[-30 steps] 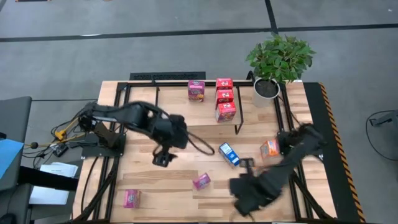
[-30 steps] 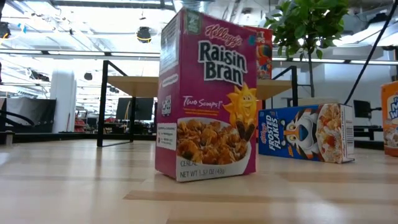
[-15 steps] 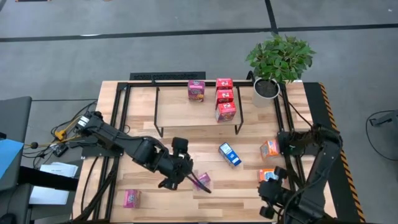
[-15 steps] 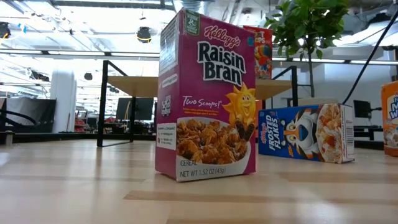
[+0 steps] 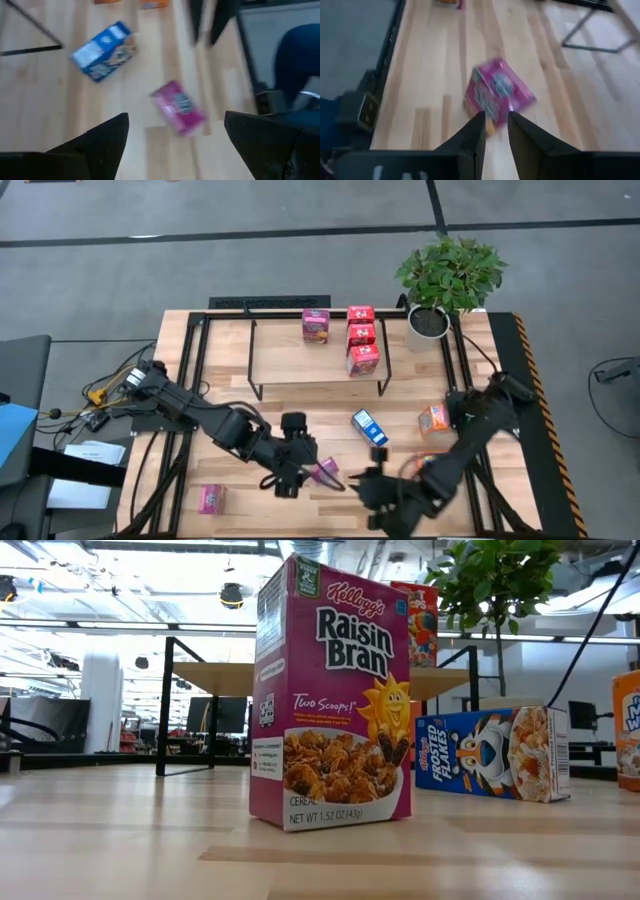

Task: Stack cereal on shelf
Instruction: Put the bottom purple cereal box on the shelf aligned with the other purple cereal box

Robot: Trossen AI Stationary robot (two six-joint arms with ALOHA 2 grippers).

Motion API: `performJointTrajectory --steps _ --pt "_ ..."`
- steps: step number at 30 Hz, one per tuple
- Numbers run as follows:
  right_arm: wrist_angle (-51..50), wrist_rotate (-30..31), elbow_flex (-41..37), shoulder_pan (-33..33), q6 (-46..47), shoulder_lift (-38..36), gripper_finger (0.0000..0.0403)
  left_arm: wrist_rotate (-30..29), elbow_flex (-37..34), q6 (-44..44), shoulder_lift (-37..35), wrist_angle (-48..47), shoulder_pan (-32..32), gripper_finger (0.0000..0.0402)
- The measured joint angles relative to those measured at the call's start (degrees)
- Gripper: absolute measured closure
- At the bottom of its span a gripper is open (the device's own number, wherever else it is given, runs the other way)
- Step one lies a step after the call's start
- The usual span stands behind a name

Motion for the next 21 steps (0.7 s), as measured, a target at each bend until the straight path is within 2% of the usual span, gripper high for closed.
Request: performJointTrajectory --steps 3,6,15,21 --pt "6.61 -6.17 -1.32 -2.99 -2.88 0.07 0.0301 -0.56 -1.12 -1.49 0.22 -0.20 -1.63 0.0083" --pt "11.18 -10.68 -1.38 -4.07 -2.90 1.59 0.0302 -3.74 -1.12 -2.89 0.20 -1.18 -3.33 0.0083" --pt "14.29 -10.26 -1.57 -3.88 -0.96 9.22 0.0302 -10.57 -1.12 -3.11 0.20 -2.69 -6.54 0.0083" --pt "17.61 -12.53 -1.49 -6.32 -6.69 9.22 0.0302 -12.35 -1.10 -3.12 0.20 -2.18 -6.25 0.0083"
